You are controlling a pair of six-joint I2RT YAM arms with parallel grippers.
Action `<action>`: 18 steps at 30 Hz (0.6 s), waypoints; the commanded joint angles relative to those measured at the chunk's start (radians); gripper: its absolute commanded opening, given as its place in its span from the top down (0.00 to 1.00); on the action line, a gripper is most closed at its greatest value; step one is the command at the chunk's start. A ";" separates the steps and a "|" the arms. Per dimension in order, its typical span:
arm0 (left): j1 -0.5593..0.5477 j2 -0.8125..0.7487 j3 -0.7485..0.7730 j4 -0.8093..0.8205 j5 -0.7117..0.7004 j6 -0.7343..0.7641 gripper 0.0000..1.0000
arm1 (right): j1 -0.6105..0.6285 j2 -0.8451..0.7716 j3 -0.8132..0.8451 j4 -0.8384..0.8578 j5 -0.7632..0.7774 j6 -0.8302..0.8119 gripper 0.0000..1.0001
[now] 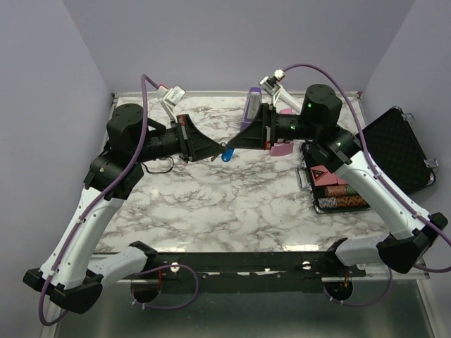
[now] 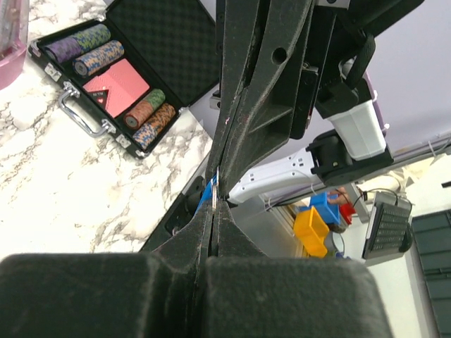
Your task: Remove the keys from the keyring
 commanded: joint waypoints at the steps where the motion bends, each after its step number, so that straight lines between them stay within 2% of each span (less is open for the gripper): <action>1: 0.000 -0.003 -0.008 -0.047 0.063 0.056 1.00 | 0.008 -0.016 0.037 -0.084 -0.106 -0.043 0.99; 7: -0.001 0.006 0.007 -0.123 0.112 0.121 1.00 | 0.009 -0.012 0.050 -0.142 -0.137 -0.077 0.99; 18: 0.000 0.029 0.018 -0.157 0.178 0.155 1.00 | 0.008 -0.012 0.059 -0.158 -0.160 -0.080 0.99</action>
